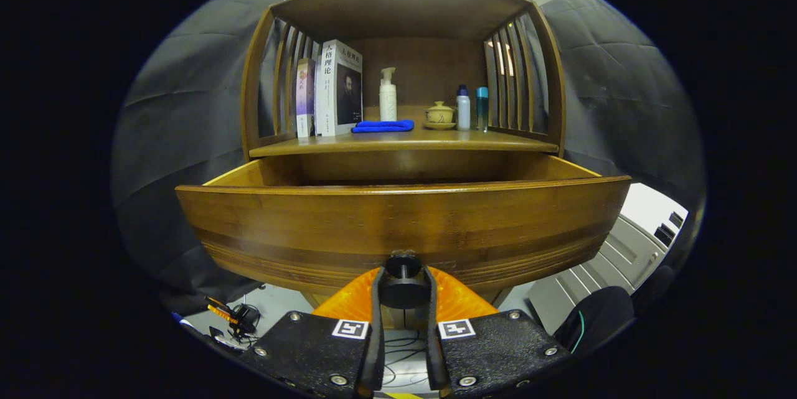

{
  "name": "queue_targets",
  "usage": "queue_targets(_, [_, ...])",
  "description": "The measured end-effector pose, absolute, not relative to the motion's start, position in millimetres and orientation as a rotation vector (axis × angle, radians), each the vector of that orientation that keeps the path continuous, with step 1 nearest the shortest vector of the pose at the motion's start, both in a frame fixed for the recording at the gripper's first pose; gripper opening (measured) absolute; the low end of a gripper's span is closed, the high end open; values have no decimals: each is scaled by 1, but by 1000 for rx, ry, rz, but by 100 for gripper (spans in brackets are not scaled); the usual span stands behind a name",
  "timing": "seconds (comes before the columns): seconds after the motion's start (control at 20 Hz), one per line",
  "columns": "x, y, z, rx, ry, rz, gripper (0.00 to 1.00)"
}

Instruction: Pull open the drawer, take out the items inside it, and place them on the countertop above the cabinet.

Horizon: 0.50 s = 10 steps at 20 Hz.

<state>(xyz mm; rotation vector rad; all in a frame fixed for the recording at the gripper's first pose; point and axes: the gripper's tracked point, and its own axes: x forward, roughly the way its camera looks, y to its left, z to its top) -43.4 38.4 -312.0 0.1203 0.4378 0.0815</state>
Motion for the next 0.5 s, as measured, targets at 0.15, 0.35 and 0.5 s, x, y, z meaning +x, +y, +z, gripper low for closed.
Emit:
queue_targets(0.15, [-55,39,-313,116,445,82,27])
queue_targets(0.35, [-75,40,-311,115,452,89,27])
queue_targets(0.5, [-87,42,-311,115,457,97,27])
